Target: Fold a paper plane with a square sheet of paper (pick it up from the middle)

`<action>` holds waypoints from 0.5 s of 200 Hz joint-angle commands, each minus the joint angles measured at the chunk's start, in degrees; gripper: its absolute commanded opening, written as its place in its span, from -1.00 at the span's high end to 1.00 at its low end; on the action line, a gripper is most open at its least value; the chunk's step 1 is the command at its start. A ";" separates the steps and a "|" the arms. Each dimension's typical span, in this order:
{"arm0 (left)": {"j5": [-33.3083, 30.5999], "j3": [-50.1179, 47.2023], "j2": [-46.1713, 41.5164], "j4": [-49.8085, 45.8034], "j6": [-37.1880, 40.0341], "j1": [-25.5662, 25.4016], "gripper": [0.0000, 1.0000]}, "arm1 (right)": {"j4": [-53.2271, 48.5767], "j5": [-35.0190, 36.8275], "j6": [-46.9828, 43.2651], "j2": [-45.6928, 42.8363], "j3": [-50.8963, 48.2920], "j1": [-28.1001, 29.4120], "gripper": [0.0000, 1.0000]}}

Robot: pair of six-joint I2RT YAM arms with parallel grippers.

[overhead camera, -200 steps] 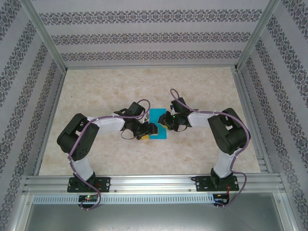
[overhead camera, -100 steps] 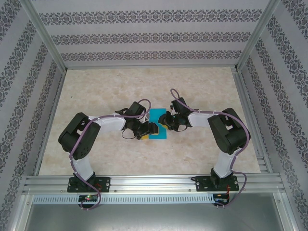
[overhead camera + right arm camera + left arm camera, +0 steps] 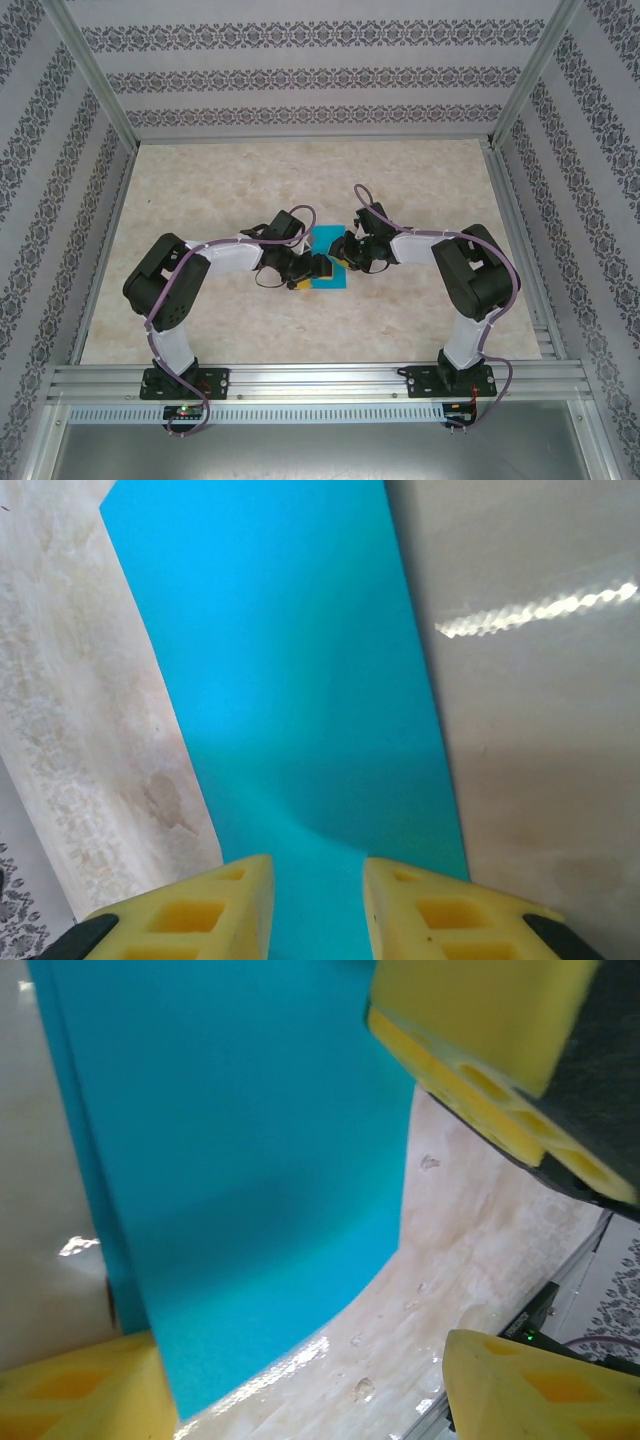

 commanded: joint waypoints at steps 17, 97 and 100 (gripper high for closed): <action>0.78 0.34 -0.53 5.17 -1.28 -0.73 -0.31 | -2.69 2.83 -0.50 2.59 -2.14 -0.84 0.39; -4.10 0.86 1.12 1.74 -0.16 -0.65 0.12 | -4.14 -2.06 -9.27 -7.00 0.49 -0.55 0.73; -4.19 0.87 1.11 1.69 -0.18 -0.64 0.12 | -4.61 -1.80 -9.47 -7.39 0.39 -0.43 0.74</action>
